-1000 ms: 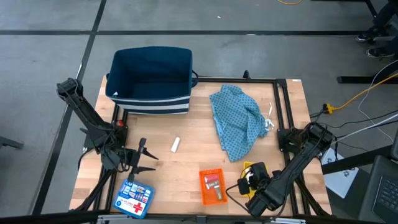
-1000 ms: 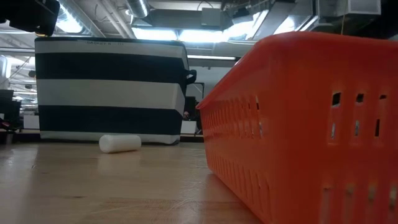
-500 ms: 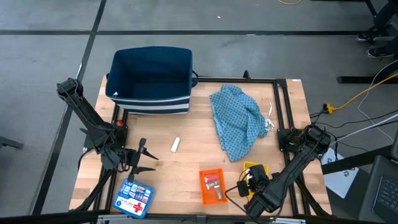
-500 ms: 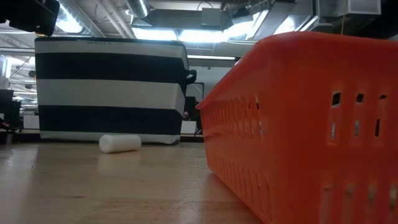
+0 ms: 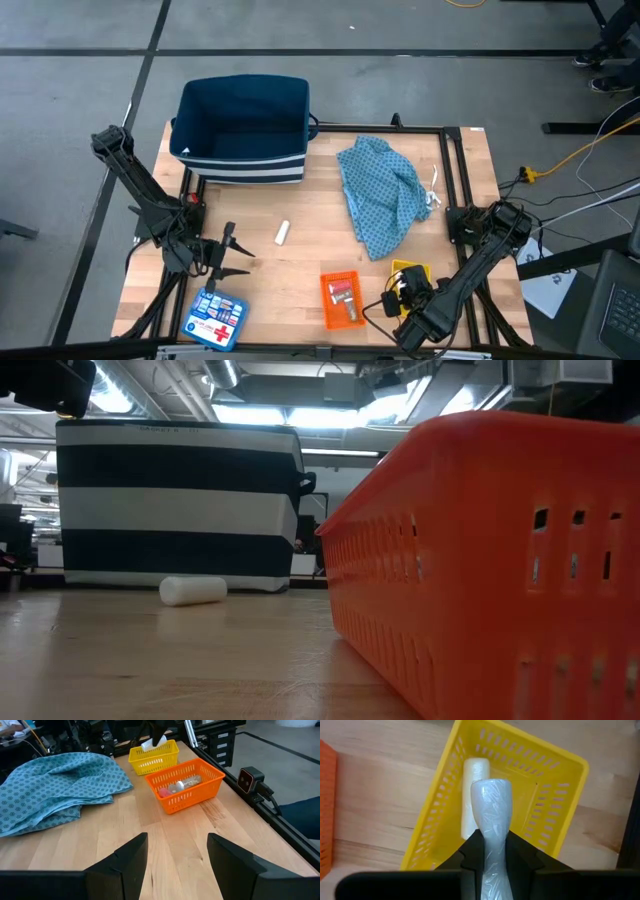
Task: Pick & Place Medicine items
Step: Put the right rolled gauze into the yellow bin, then put the rolled gauze into the yellow bin
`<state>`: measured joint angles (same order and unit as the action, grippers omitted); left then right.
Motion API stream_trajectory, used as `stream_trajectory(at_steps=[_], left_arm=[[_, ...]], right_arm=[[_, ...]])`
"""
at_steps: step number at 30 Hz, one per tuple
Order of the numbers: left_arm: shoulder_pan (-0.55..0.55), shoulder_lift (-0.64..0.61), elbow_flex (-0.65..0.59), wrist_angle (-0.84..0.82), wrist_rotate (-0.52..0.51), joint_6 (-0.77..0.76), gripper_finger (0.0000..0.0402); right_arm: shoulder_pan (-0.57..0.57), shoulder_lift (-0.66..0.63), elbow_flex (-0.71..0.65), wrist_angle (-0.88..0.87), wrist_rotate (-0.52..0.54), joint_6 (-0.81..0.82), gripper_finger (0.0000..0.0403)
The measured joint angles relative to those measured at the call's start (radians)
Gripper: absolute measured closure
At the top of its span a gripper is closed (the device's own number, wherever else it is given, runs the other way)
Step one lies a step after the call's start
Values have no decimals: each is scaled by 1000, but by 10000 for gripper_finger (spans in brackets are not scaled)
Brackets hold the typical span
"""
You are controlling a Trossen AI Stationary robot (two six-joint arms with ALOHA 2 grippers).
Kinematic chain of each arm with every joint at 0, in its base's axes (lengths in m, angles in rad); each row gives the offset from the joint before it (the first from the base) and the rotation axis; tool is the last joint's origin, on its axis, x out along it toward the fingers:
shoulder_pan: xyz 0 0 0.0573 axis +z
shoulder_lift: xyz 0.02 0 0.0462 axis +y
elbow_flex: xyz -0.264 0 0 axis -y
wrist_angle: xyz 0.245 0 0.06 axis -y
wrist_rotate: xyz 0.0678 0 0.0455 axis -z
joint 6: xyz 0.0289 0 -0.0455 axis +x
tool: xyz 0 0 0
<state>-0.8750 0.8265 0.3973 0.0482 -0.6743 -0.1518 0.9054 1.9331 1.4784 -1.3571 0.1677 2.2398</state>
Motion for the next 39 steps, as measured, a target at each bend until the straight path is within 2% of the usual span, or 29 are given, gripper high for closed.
stream_trajectory(at_steps=[5,13,18,26,31,39], left_arm=[[0,0,0,0,0,1,201],[0,0,0,0,-1,1,201],[0,0,0,0,-1,1,201],[0,0,0,0,-1,-1,201],[0,0,0,1,-2,0,201],[0,0,0,1,-2,-1,201]], right_arm=[[0,0,0,-9,26,-8,322],[0,0,0,-24,25,-22,226],[0,0,0,-24,23,-22,188],[-4,0,0,-35,30,-21,187],[-18,-3,0,-38,96,-23,192],[-78,-72,0,-35,317,-121,193]])
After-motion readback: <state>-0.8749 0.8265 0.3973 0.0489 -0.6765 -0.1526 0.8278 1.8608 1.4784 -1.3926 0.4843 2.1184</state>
